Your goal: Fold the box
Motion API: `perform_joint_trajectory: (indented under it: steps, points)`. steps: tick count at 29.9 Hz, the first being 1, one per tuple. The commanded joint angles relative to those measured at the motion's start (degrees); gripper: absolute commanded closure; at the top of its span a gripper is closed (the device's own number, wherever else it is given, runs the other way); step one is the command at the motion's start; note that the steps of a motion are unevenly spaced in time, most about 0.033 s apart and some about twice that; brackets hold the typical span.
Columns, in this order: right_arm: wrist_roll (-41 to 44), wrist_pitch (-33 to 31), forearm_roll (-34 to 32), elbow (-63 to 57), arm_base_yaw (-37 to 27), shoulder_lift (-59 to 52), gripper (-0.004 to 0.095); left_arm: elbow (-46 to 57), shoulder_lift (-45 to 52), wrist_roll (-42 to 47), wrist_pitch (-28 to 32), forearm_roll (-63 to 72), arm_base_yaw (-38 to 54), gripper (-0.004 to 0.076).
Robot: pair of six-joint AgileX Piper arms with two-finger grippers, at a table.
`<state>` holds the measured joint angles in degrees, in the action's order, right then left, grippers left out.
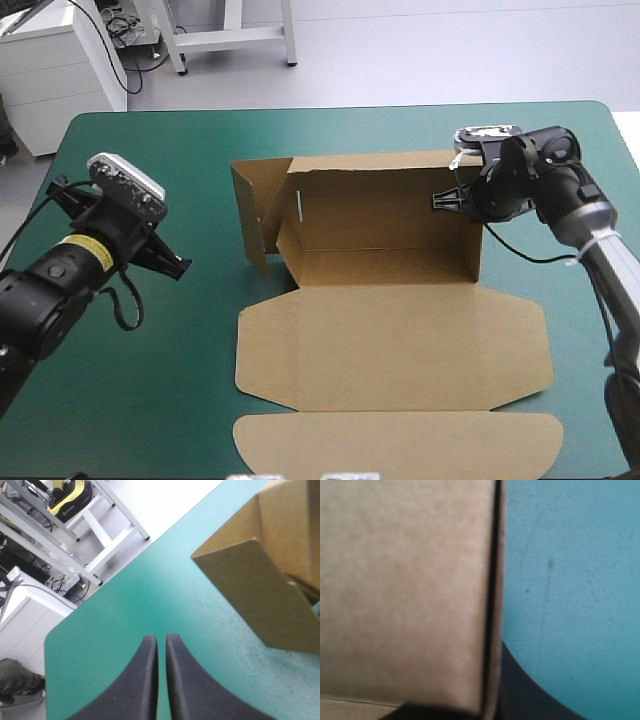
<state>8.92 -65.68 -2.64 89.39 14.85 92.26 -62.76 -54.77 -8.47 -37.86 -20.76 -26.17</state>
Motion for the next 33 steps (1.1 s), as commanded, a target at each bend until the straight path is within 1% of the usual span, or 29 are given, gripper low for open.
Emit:
perform_joint_trajectory:
  steps: [1, 3, 7, 9, 11, 13, 16, 19, 22, 25, 30, 33]
  points:
    - [-3.1, 2.0, 1.3, 4.2, -0.6, 2.8, 0.0928, 2.6, 5.5, -0.2, 5.5, 4.3, 0.2, 0.0692]
    - [-3.6, 2.7, 1.4, 5.6, -0.6, 5.6, 0.0928, 5.8, 8.6, -0.2, 5.7, 5.4, 0.2, 0.0695]
    - [-4.5, 5.0, 1.3, 7.6, -0.6, 11.2, 0.0928, 13.0, 16.5, -0.1, 7.3, 8.1, 0.2, 0.0731]
    - [-4.9, 5.5, 1.4, 8.0, -0.6, 13.5, 0.0928, 16.5, 20.7, 0.2, 9.5, 10.0, 0.2, 0.0731]
    - [-5.4, 5.8, 1.4, 8.0, -0.6, 15.8, 0.0928, 19.3, 24.6, 0.2, 10.1, 10.8, 0.2, 0.0731]
    - [-5.7, 4.9, 1.4, 8.0, -0.6, 17.5, 0.0928, 21.6, 28.0, 1.0, 9.9, 11.1, 0.2, 0.0731]
    - [-6.5, 1.6, 1.4, 7.9, -0.6, 18.7, 0.0928, 25.0, 32.9, 1.1, 9.8, 12.7, 0.2, 0.0731]
    - [-7.1, -2.6, 1.1, 7.4, -0.5, 18.3, 0.0928, 28.1, 36.8, 1.2, 9.8, 13.7, 0.2, 0.0731]
    - [-7.3, -4.4, 1.1, 6.1, -0.4, 16.3, 0.0927, 31.1, 40.2, 2.8, 9.5, 14.5, 0.2, 0.0731]
    - [-7.0, -6.2, 1.5, 4.3, 0.2, 13.4, 0.0927, 33.3, 42.8, 3.5, 7.7, 14.7, 0.2, 0.0731]
    - [-5.3, -5.9, 1.6, 2.5, 2.0, 9.6, 0.0927, 34.2, 44.9, 3.6, 4.4, 14.6, 0.2, 0.0731]
    - [-5.3, -4.8, 1.6, 2.5, 2.5, 9.6, 0.0927, 34.2, 45.0, 4.1, 4.1, 14.7, 0.3, 0.0731]
